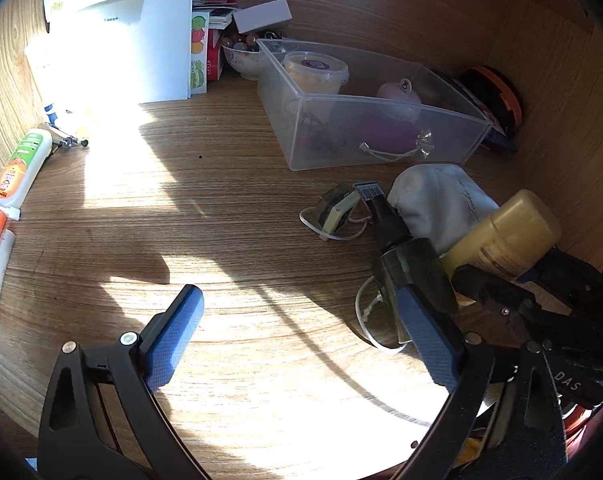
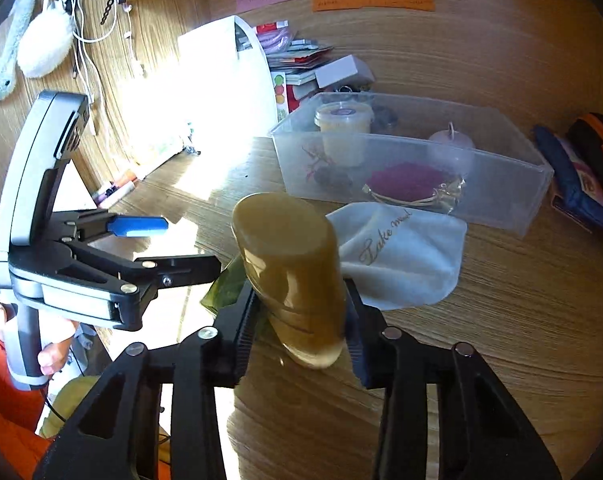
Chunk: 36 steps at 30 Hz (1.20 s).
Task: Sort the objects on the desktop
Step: 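Grasp the yellow bottle with the right tool while the left tool approaches the green bottle, then grasp the green glass bottle with the left tool while the right tool holds the yellow bottle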
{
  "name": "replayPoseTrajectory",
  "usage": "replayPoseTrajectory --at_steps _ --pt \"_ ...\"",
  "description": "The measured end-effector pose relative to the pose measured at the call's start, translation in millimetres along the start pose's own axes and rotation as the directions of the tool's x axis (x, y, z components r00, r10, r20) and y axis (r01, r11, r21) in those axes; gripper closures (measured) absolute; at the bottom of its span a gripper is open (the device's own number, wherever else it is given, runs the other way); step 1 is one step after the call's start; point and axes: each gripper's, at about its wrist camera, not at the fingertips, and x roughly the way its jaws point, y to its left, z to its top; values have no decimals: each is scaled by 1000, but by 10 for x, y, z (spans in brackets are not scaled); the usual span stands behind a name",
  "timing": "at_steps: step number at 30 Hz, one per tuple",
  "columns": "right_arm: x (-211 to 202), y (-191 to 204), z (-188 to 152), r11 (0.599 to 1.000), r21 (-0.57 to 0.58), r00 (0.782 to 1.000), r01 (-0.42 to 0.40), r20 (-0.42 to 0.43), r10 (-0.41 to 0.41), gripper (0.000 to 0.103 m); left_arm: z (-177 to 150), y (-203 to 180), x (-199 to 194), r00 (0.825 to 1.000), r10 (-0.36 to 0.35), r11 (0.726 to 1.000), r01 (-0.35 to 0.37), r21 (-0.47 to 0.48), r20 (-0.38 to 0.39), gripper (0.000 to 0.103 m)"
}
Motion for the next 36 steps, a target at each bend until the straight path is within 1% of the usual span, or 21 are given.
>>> replayPoseTrajectory --at_steps 3,6,10,14,16,18,20,21,22,23,25,26,27,29,32,36 --pt "-70 -45 -38 1000 22 1000 13 21 -14 79 -3 -65 -14 1000 -16 1000 16 5 -3 5" --pt "-176 -116 -96 999 45 999 29 32 -30 79 9 -177 -3 999 -40 999 40 26 -9 5" --pt "-272 -220 -177 995 60 996 81 37 -83 79 30 -358 72 998 -52 997 53 58 -19 5" --pt "-383 -327 -206 989 70 989 134 48 -137 79 18 -519 189 997 -61 993 65 96 -48 5" --pt "-436 -378 -216 986 74 987 150 53 -154 79 6 -606 241 996 -70 991 76 114 -58 5" --pt "-485 -429 -231 983 80 984 164 57 -168 79 4 -680 274 996 -64 989 71 133 -55 5" --pt "-511 -477 -253 982 91 984 163 58 -169 79 11 -746 300 997 -65 986 72 150 -52 10" --pt "-513 -498 -266 982 96 984 162 57 -168 79 14 -784 319 996 -72 984 80 158 -58 19" --pt "-510 -519 -279 982 101 984 162 55 -168 79 20 -820 346 995 -77 982 88 166 -68 32" --pt "-504 -538 -295 981 105 985 161 53 -167 79 20 -855 373 995 -67 981 79 177 -73 36" --pt "-469 -568 -313 981 115 986 157 46 -163 79 12 -927 399 998 -22 977 33 212 -52 49" --pt "-473 -576 -322 981 119 986 152 52 -159 79 4 -952 402 999 -14 975 25 223 -49 55" --pt "-475 -582 -325 981 122 986 149 52 -156 79 -3 -966 398 999 -14 973 24 230 -48 62" --pt "-490 -587 -328 981 125 986 149 57 -157 79 -6 -958 382 999 -22 973 32 227 -48 62" --pt "-518 -590 -320 981 121 985 152 63 -161 79 -9 -914 322 1000 -10 977 15 214 -27 62" --pt "-565 -581 -282 981 114 983 160 73 -169 79 31 -819 179 1000 -29 982 30 186 -5 62"
